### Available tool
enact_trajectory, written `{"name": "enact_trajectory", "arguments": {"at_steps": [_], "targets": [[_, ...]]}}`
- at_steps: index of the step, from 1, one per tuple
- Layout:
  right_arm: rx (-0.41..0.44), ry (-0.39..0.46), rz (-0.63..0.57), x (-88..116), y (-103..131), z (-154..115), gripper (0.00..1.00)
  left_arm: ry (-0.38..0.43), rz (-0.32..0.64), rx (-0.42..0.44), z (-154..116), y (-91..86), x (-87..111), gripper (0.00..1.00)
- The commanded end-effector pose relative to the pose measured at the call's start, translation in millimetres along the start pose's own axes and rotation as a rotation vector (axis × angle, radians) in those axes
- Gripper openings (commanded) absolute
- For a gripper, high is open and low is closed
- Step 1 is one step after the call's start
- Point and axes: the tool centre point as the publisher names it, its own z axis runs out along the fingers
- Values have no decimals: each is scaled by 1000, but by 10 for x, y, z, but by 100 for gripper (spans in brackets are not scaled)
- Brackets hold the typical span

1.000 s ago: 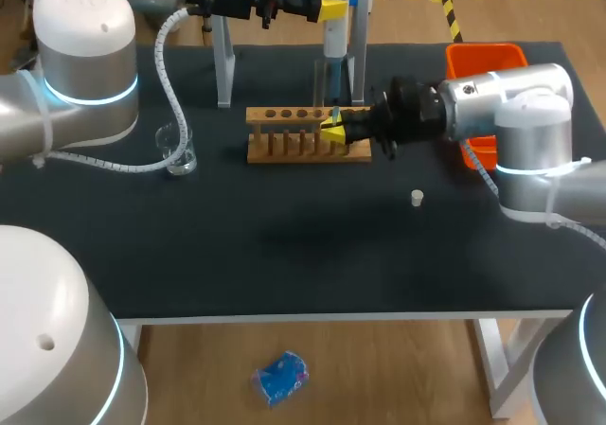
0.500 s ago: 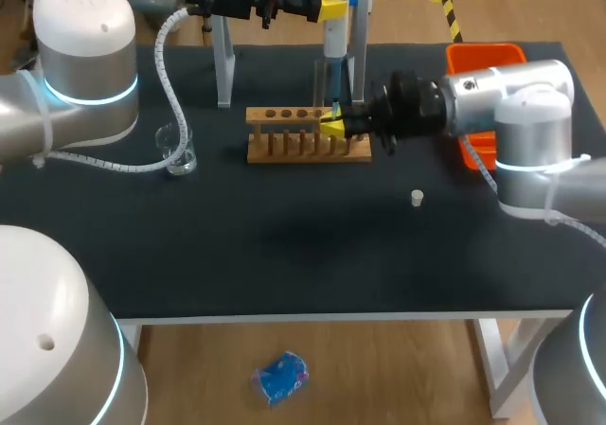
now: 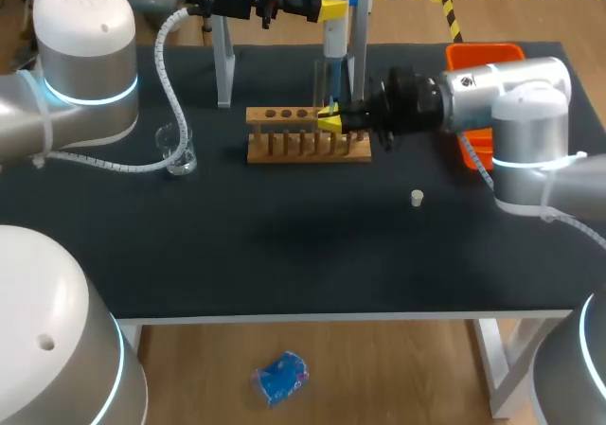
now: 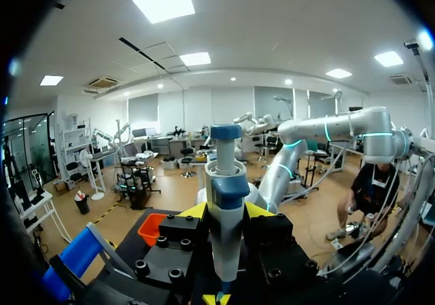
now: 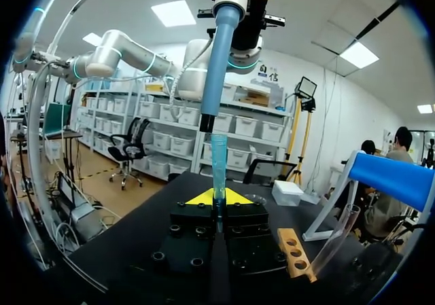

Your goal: Invert the test tube, pick up the pipette, mount the tip to pipette, aspirate from beaker and dispense into the tube, eject the tip, return the pipette, and cap with the stopper.

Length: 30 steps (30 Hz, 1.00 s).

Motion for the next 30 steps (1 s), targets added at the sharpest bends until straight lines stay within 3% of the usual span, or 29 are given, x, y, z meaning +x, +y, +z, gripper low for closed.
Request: {"name": "enact_trajectory", "arguments": {"at_steps": [1,12,30], "targets": [[-8,-2,0,-5,14,-11,0,2,0,-2,-7,-7,-4,0],[-23,7,12,28,60,-15,0,2,0,-2,-7,-7,-4,0],[23,10,-8,40,-32,-30,0,2,0,-2,-7,-7,-4,0]]}}
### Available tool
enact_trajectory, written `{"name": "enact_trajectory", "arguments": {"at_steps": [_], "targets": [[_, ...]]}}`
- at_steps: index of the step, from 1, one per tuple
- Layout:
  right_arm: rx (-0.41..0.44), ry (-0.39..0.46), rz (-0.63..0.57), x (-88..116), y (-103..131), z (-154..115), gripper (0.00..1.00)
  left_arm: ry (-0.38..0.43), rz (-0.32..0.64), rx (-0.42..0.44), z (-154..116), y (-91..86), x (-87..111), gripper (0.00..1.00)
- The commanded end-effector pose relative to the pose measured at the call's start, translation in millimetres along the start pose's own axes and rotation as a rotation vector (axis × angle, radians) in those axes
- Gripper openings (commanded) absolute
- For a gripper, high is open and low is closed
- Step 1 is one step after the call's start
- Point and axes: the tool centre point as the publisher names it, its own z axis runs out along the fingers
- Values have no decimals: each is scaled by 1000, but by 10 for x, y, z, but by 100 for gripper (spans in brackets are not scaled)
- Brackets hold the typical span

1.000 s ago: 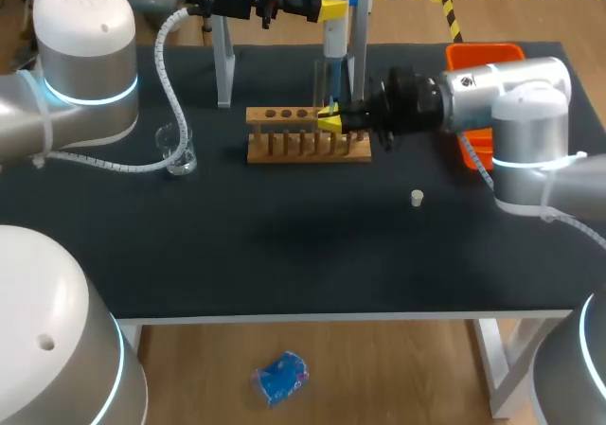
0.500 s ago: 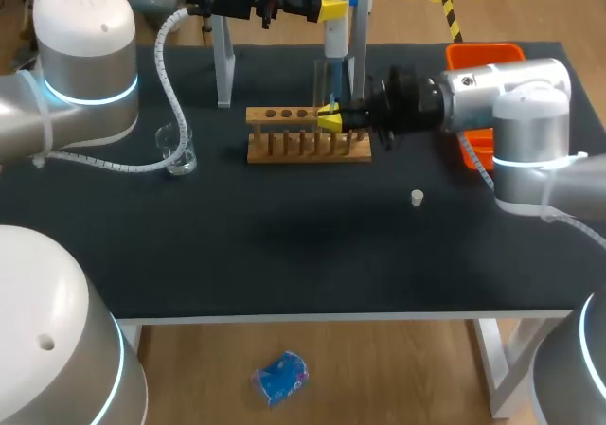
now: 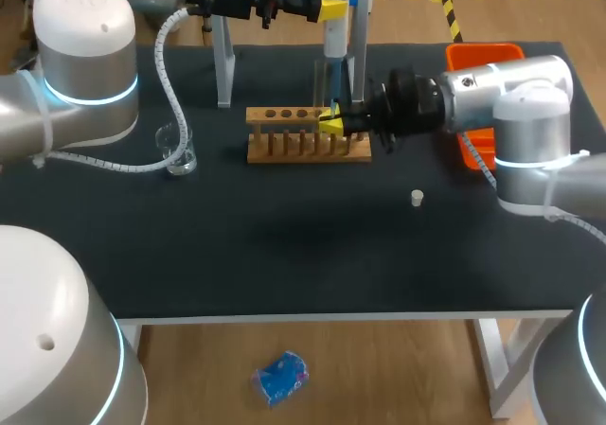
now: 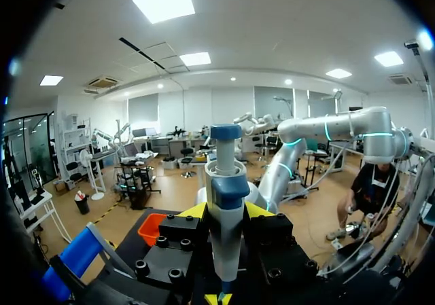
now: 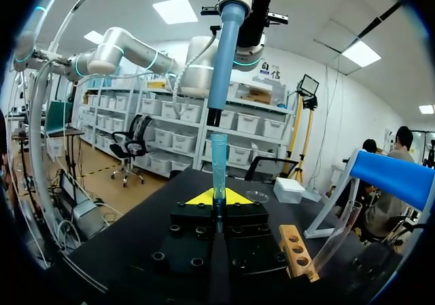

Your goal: Invert the test tube, pick up the pipette, mount the tip to pipette, aspirate from beaker and dispense into the tube, eject the tip, return the pipette, and cap with the stopper.

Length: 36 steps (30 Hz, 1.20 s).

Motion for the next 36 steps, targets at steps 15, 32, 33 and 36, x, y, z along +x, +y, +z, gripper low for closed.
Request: {"name": "enact_trajectory", "arguments": {"at_steps": [15,32,33,36], "targets": [[-25,-2,-13,-20,104,-4,0,2,0,-2,-7,-7,-4,0],[38,0,-57,9,20,-24,0,2,0,-2,-7,-7,-4,0],[38,-1,-58,7,21,-24,0,2,0,-2,-7,-7,-4,0],[38,-1,-60,1,24,-21,0,2,0,-2,-7,-7,-4,0]]}}
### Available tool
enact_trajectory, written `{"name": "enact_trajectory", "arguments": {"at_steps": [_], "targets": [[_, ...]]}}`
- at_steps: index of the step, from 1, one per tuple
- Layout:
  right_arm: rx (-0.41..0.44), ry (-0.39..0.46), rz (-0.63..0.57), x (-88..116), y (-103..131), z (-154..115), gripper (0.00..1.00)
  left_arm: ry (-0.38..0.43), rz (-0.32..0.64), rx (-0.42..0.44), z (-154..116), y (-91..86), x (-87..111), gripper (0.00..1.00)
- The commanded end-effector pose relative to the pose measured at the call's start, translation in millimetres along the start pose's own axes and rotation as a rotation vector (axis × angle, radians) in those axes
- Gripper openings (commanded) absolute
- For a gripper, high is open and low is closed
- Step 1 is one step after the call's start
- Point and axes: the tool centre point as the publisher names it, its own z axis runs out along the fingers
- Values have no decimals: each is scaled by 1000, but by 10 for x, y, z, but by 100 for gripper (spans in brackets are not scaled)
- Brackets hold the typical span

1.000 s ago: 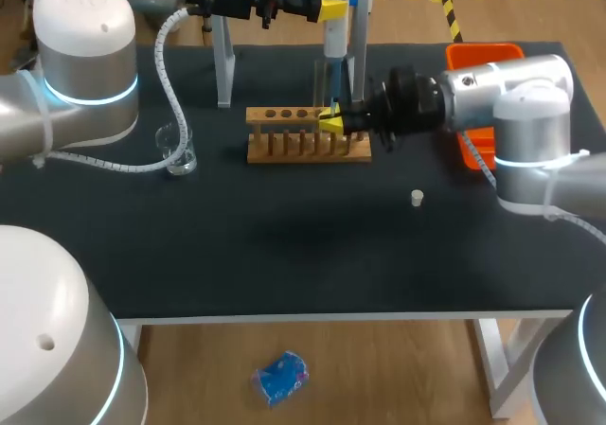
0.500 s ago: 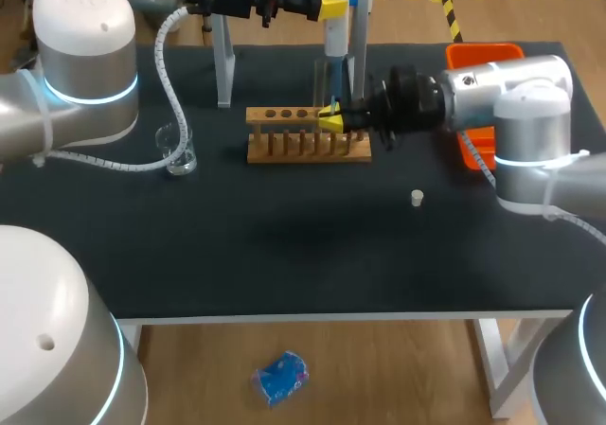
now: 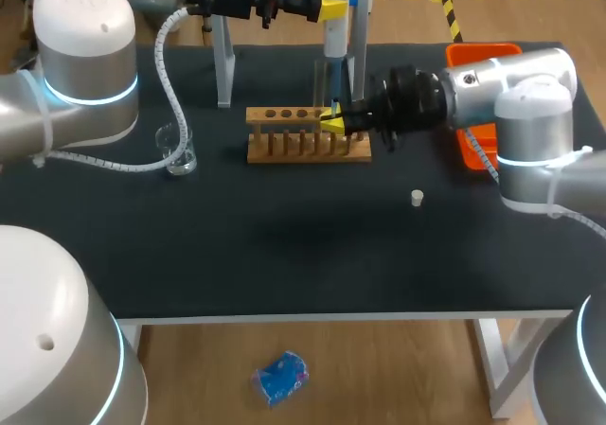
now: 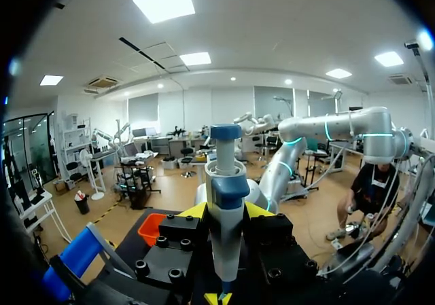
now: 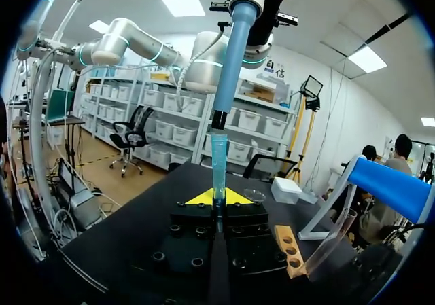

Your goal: Invert the test tube, pick up the pipette, mount the tip to pipette, aspirate from beaker and dispense into the tube, eject the tip, return the pipette, and cap with the stopper.

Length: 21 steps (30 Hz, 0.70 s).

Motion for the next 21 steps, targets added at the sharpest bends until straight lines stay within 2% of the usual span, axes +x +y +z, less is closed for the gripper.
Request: {"name": "enact_trajectory", "arguments": {"at_steps": [1,21], "targets": [[1,-4,-2,5,11,1,0,2,0,-1,-7,-5,-4,0],[-55,-6,42,6,77,2,0,2,0,-1,-7,-5,-4,0]]}}
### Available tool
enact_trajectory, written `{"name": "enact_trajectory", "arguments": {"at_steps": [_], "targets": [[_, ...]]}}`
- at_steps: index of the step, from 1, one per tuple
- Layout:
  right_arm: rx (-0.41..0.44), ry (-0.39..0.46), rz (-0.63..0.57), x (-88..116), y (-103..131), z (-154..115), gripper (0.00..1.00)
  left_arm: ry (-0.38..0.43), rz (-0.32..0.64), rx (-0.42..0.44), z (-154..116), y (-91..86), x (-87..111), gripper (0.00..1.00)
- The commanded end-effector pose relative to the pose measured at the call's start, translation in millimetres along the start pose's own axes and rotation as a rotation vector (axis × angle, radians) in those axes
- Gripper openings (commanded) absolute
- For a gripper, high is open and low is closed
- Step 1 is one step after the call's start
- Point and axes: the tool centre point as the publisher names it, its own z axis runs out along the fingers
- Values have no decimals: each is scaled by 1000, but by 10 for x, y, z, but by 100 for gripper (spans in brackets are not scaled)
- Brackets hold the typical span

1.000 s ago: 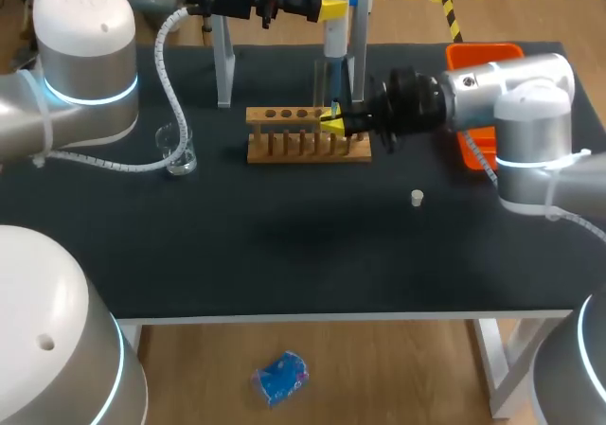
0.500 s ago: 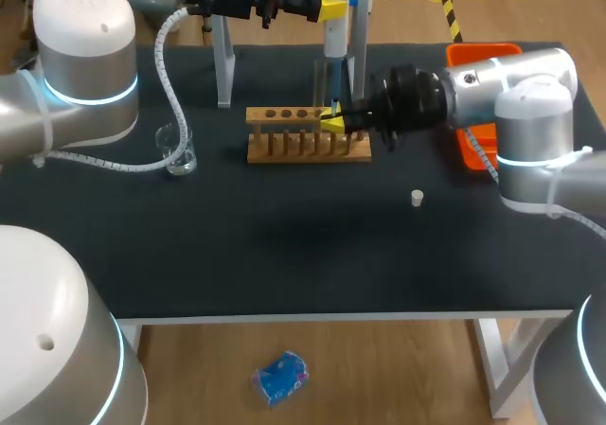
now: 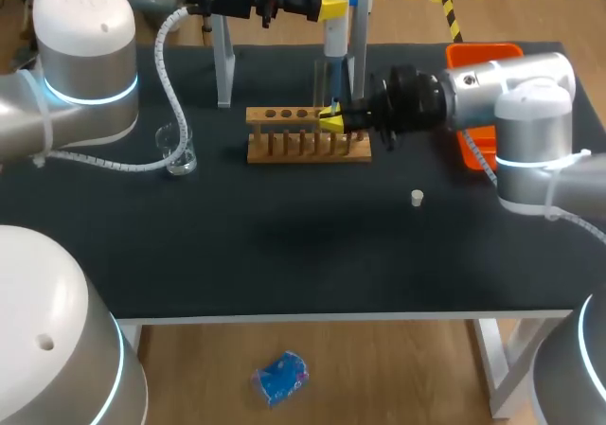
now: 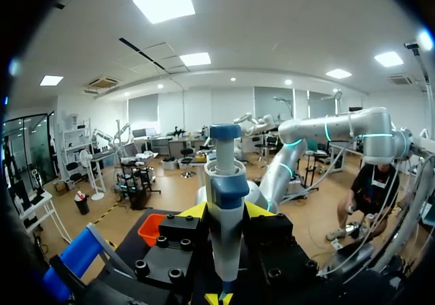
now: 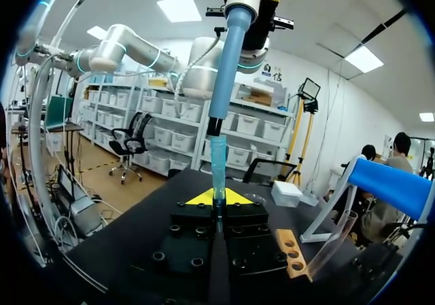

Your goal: Invert the test tube, pick up the pipette, mount the tip to pipette, aspirate from beaker and dispense into the tube, eject the tip, return the pipette, and cap with the stopper.

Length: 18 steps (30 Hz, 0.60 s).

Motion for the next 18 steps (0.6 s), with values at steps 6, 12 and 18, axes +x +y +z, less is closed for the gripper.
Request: {"name": "enact_trajectory", "arguments": {"at_steps": [6,12,18], "targets": [[-51,8,47,27,69,-14,0,2,0,-2,-6,5,-4,0],[-60,18,74,50,108,-9,0,2,0,-2,-6,5,-4,0],[-52,25,101,55,114,-13,0,2,0,-2,-6,5,-4,0]]}}
